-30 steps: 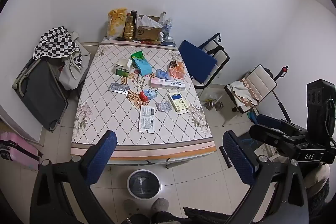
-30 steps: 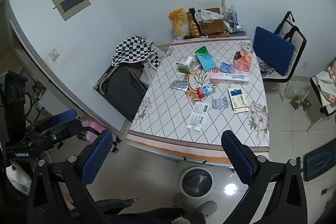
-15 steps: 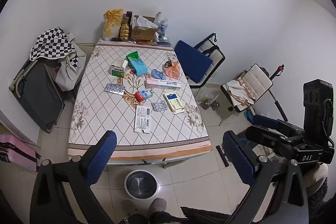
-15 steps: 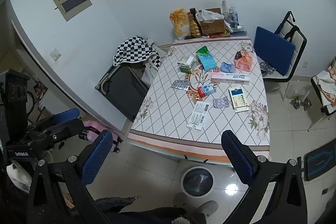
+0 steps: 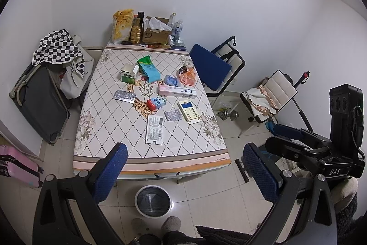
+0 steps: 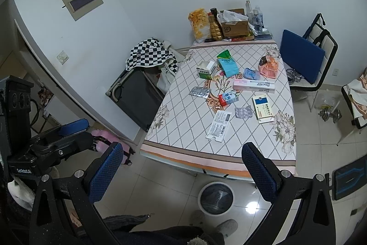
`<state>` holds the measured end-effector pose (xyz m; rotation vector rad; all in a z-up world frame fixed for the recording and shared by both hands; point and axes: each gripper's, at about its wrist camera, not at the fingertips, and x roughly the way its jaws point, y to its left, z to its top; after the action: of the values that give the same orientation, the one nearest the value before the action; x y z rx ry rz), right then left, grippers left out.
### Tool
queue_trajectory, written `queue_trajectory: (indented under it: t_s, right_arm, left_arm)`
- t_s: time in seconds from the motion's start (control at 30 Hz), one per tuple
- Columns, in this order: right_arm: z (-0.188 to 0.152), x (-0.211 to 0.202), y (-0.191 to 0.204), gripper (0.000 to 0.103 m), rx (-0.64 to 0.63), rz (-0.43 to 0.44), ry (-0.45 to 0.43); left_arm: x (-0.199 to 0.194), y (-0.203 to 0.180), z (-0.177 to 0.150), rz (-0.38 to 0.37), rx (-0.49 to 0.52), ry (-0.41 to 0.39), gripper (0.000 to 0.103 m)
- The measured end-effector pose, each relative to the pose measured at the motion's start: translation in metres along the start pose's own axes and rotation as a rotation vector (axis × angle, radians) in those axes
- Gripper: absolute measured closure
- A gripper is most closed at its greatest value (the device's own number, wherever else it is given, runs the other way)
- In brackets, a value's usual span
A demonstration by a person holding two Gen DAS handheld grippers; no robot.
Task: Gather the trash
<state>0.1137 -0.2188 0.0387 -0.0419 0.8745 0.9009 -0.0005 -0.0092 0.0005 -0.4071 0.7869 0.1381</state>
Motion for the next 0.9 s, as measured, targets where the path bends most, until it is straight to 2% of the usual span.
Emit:
queue_trajectory:
  t_s: [0.9]
  right_arm:
    - [-0.0008,0.0062,0.0017,0.0,-0.01,0.007,0.0]
  left_arm:
    - [-0.0023,-0.0017,0.0051,-0.005,0.005,-0.002,0.0]
